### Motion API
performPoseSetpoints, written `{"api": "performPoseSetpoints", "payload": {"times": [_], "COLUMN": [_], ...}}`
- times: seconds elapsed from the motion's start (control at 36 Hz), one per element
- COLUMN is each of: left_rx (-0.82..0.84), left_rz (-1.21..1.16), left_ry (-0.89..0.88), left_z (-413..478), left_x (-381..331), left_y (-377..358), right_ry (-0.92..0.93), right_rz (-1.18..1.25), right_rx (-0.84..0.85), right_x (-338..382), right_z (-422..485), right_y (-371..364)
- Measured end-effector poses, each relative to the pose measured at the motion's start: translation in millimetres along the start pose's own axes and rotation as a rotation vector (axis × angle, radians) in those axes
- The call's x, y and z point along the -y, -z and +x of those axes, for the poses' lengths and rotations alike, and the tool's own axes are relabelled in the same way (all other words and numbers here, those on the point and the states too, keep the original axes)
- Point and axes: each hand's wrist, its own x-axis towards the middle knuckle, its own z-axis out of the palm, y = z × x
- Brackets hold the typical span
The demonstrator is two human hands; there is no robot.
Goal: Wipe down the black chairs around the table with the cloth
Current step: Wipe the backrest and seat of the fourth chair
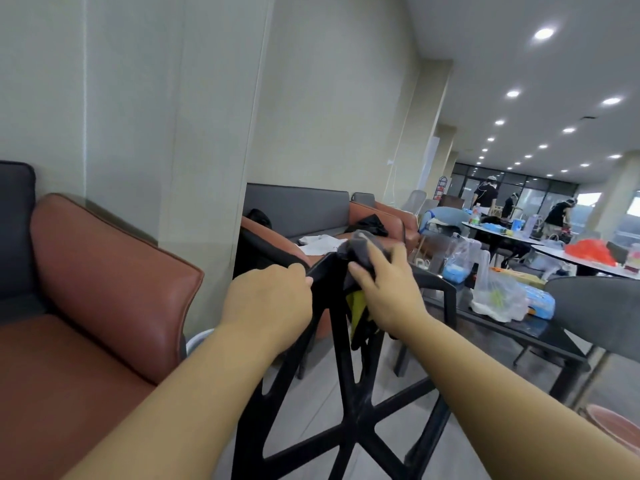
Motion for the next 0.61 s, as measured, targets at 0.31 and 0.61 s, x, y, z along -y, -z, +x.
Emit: {"api": "performPoseSetpoints", "payload": {"times": [0.31,0.61], "left_rx": [0.183,-0.133], "left_rz": [-0.149,0.232], "left_ry": [0.095,0.073], "left_z": [34.4,48.5], "left_x": [-31.1,-49.4], "left_y": [5.4,-49.2], "right_ry": [-0.314,-0.038], "right_rz": [-0.167,-0.129], "right_rx": [0.050,-0.032], "right_x": [-62.4,-62.0], "right_z": [25.4,18.7], "right_y": [17.9,0.9]}}
